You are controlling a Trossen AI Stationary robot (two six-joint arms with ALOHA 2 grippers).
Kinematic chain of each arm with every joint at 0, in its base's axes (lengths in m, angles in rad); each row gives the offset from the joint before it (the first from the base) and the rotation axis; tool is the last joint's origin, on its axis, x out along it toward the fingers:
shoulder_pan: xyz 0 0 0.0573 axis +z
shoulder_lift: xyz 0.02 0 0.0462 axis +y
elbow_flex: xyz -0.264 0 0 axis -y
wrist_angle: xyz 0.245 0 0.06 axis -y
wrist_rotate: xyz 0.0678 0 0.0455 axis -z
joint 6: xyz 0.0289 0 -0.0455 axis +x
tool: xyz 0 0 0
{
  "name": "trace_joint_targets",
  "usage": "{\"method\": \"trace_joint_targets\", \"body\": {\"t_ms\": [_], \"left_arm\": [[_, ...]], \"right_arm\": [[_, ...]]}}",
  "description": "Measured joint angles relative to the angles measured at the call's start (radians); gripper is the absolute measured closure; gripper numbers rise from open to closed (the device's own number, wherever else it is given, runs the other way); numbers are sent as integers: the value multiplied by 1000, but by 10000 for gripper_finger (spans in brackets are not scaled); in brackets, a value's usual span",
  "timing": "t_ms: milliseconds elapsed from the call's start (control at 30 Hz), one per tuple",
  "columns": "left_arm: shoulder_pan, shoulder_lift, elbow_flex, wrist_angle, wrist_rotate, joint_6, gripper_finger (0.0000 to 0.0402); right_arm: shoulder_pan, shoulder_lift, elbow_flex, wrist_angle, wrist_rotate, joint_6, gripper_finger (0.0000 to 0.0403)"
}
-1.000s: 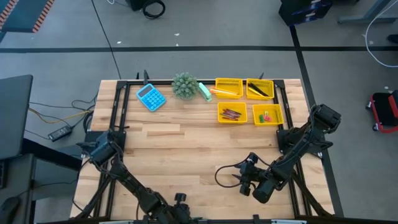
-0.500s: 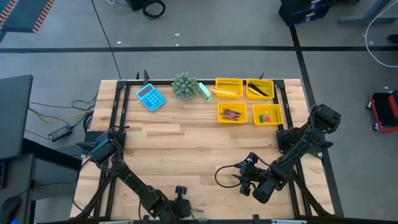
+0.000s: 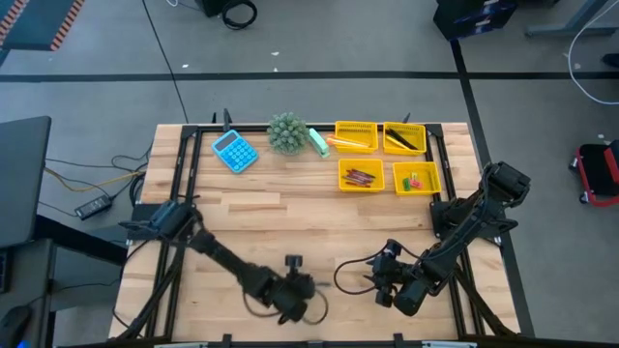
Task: Sort crayons/erasers/pens/pencils in bins
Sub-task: Put the green crayon into the bottom left yellow bin
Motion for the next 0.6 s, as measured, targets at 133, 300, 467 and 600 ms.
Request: {"method": "trace_joint_targets", "body": {"t_ms": [133, 300, 467, 600], "left_arm": [[95, -2, 1, 6, 65, 64, 357], [219, -4, 2, 19, 151, 167, 357], [345, -4, 3, 24, 254, 248, 363], [418, -4, 2, 38, 284, 325, 360]], "right_arm": [[0, 0, 0, 0, -1, -11, 213], [0, 0, 0, 0, 7, -30, 213], [0, 0, 0, 0, 23, -66, 213], [-5, 0, 0, -31, 26, -111, 213]]}}
